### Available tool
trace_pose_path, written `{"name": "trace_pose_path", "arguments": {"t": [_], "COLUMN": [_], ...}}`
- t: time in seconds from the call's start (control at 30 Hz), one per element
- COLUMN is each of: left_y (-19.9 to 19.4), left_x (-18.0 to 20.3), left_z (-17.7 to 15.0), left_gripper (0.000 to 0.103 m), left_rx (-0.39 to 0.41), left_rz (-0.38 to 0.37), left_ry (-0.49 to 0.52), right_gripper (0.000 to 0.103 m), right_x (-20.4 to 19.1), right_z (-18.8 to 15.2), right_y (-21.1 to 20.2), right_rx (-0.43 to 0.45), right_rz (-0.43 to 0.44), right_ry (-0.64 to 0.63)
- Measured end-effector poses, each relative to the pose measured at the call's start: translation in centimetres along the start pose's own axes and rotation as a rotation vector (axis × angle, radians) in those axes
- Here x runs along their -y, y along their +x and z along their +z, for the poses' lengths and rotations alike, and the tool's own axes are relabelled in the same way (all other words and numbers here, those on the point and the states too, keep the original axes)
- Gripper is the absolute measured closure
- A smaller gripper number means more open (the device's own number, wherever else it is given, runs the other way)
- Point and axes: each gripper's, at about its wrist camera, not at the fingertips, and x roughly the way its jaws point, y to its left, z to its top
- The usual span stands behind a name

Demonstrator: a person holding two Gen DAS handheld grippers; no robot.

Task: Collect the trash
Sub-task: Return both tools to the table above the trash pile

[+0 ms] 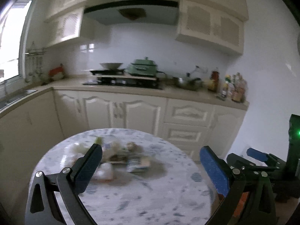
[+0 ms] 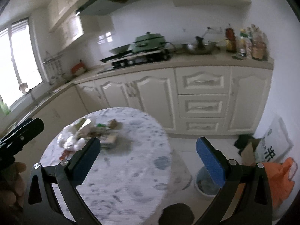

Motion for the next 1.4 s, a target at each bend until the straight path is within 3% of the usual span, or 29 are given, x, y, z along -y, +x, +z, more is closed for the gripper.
{"name": "trace_pose_path", "arguments": {"t": [0.3, 0.7, 1.07, 1.4], "left_y": [-2.8, -2.3, 4.5, 15.9], "left_x": [-2.8, -6.9, -10.8, -12.8], "left_z": [-2.0, -3.3, -3.8, -4.1], "left_gripper": [0.001, 0.001, 0.001, 0.001], "left_rx": [0.020, -0.023, -0.150, -0.360], "left_rz": [0.095, 0.154, 0.200, 0.248], "left_ry": [-0.055, -0.107, -0.127, -0.059], "right_gripper": [0.000, 0.000, 0.000, 0.000], "right_x": [-7.5, -10.7, -11.4, -10.5], "right_z": [-0.7, -1.3, -2.3, -3.2], "right_y": [1.5, 4.7, 10.4, 19.5], "right_rx": [-0.015, -0.058, -0.153, -0.304], "right_rz": [0.081, 0.124, 0.127, 0.081], "right_ry": [-0.142, -0.200, -0.204, -0.158]}}
